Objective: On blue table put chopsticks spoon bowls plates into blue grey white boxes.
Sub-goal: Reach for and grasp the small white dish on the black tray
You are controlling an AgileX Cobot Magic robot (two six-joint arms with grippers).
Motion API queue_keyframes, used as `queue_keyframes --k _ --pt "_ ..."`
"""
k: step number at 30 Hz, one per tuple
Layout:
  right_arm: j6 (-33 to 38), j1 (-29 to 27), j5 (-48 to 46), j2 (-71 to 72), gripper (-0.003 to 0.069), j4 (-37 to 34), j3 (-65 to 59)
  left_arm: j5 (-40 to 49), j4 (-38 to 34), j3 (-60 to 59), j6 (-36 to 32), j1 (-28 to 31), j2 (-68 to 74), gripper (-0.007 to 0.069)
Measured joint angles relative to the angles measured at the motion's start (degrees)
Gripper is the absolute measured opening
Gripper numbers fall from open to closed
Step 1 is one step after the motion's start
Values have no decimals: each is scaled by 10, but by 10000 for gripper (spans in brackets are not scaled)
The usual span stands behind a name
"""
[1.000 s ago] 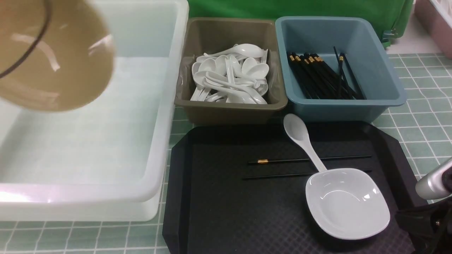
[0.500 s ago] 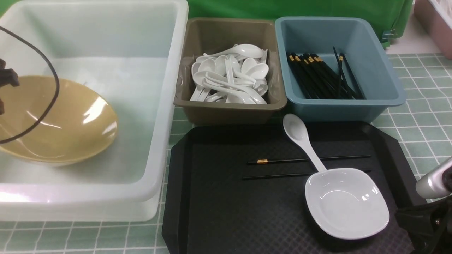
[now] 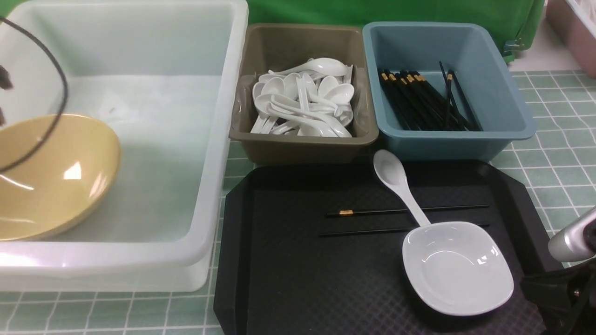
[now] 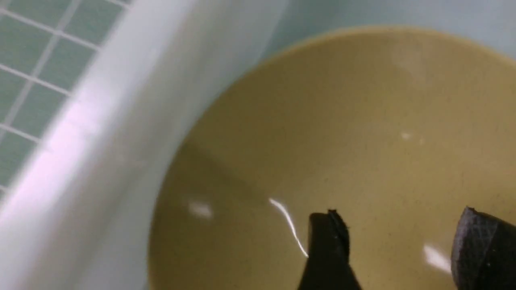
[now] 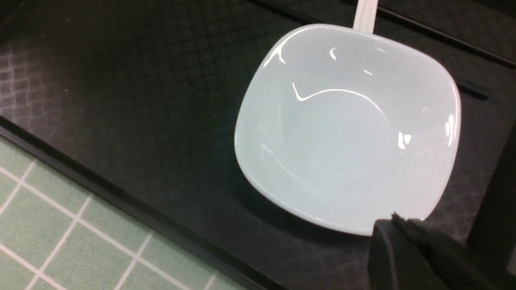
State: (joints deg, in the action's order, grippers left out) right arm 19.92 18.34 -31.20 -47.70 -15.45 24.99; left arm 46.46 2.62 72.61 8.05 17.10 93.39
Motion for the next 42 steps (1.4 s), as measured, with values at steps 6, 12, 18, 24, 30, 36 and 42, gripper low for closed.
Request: queue_keyframes --k 6,12,18,24,30,36,42 --pt "0 0 0 0 48 -5 0 -4 19 -61 1 -1 54 150" --pt "0 0 3 0 52 -6 0 -5 110 -80 82 -1 57 111" --pt "-7 0 23 -3 150 -6 0 -56 106 -101 113 -41 -55 113" --pt "-81 0 31 -75 437 -6 18 -206 89 -163 93 -167 -326 112" --pt "-92 0 26 -246 593 5 110 -180 100 -268 93 -203 -551 49" --pt "-129 -10 27 -372 581 74 191 -81 180 -392 95 -203 -716 2" --pt "-155 -25 26 -422 575 84 212 -105 214 -488 106 -203 -852 2"
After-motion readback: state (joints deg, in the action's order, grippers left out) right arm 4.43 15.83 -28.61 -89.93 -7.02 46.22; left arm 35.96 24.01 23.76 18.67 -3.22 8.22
